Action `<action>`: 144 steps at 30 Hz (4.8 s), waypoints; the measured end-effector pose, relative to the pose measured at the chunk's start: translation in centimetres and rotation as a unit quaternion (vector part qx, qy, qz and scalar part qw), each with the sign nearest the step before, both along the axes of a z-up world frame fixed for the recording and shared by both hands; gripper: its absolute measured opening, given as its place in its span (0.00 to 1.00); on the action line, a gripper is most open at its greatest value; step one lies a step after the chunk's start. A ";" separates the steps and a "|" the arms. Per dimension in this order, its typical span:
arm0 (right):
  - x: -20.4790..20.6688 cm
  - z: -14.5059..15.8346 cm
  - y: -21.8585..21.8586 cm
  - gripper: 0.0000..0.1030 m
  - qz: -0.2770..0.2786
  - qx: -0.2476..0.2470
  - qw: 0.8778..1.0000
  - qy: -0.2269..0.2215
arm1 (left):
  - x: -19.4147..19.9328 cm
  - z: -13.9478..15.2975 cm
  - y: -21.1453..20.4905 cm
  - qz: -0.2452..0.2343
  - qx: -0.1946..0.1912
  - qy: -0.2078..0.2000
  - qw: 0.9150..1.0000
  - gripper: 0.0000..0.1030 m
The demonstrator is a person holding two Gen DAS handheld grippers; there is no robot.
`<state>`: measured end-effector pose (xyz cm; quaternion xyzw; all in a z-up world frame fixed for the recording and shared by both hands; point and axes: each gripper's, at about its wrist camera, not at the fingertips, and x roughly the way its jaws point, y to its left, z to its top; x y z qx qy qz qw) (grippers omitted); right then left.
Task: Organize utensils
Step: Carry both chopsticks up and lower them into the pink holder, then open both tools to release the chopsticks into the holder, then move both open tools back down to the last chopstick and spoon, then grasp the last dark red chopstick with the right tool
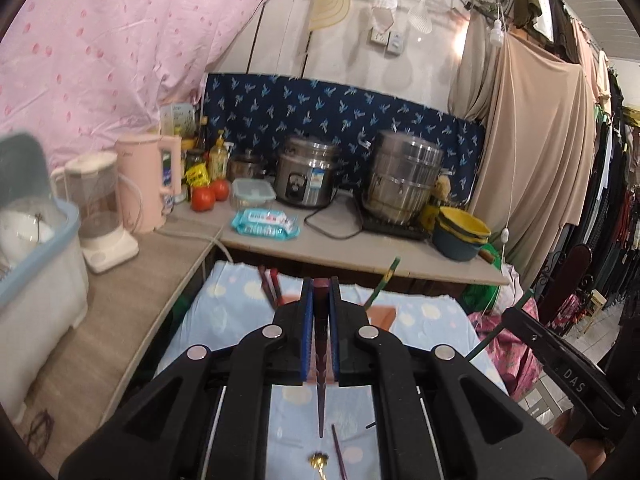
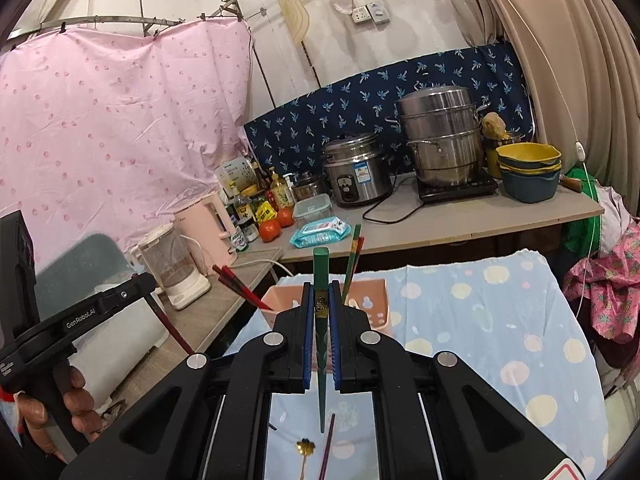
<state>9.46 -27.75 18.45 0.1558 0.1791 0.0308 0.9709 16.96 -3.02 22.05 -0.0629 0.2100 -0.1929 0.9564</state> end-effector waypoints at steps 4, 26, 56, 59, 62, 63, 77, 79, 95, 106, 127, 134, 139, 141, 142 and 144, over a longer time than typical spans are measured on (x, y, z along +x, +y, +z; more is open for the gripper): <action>2.0 2.3 -0.3 0.07 -0.005 0.000 1.000 -0.028 | 1.6 2.5 -0.9 0.003 -0.006 -0.031 0.999 0.07; 13.8 -0.5 -0.5 0.07 -0.014 0.005 1.000 0.010 | 12.5 -1.1 -3.5 0.043 0.034 -0.018 0.998 0.07; 12.0 -4.8 0.7 0.28 -0.008 0.010 0.999 0.053 | 11.2 -4.9 -2.1 0.078 0.042 0.039 0.995 0.23; 11.1 -5.1 1.1 0.28 -0.005 0.005 0.998 0.057 | 10.5 -5.2 -1.8 0.076 0.043 0.046 0.995 0.23; 10.2 -5.5 1.5 0.28 -0.003 0.002 0.998 0.062 | 9.6 -5.5 -1.5 0.075 0.044 0.050 0.995 0.23; 9.8 -5.6 1.6 0.28 -0.002 0.002 0.998 0.064 | 9.3 -5.6 -1.4 0.072 0.046 0.049 0.995 0.23; 4.3 -9.7 2.6 0.28 0.000 -0.033 0.993 0.113 | 4.1 -9.6 0.6 0.072 0.056 0.092 0.992 0.23; 3.4 -10.6 2.9 0.28 0.003 -0.035 0.992 0.124 | 3.2 -10.4 0.8 0.072 0.060 0.098 0.991 0.23; -3.5 -17.3 6.0 0.28 0.037 -0.047 0.976 0.208 | -2.5 -17.4 1.9 0.065 0.085 0.165 0.980 0.23; -6.8 -20.5 8.1 0.28 0.063 -0.052 0.965 0.247 | -6.1 -20.8 2.1 0.053 0.104 0.194 0.974 0.23; -8.7 -23.6 10.5 0.19 0.095 -0.070 0.952 0.284 | -8.6 -23.9 1.8 0.036 0.125 0.232 0.964 0.23; -8.8 -23.8 9.9 0.09 0.087 -0.067 0.952 0.286 | -8.8 -24.1 1.5 0.030 0.126 0.235 0.963 0.23; -8.8 -23.7 9.4 0.08 0.076 -0.065 0.954 0.284 | -9.0 -24.3 1.1 0.026 0.125 0.238 0.963 0.36; -8.8 -23.7 9.0 0.08 0.070 -0.063 0.955 0.283 | -9.1 -24.4 0.6 0.019 0.126 0.239 0.963 0.37; -8.8 -23.6 8.8 0.07 0.066 -0.061 0.955 0.282 | -9.1 -24.5 0.4 0.016 0.127 0.240 0.962 0.39; -8.8 -23.5 8.3 0.07 0.057 -0.059 0.956 0.281 | -9.2 -24.7 -0.1 0.009 0.125 0.243 0.962 0.43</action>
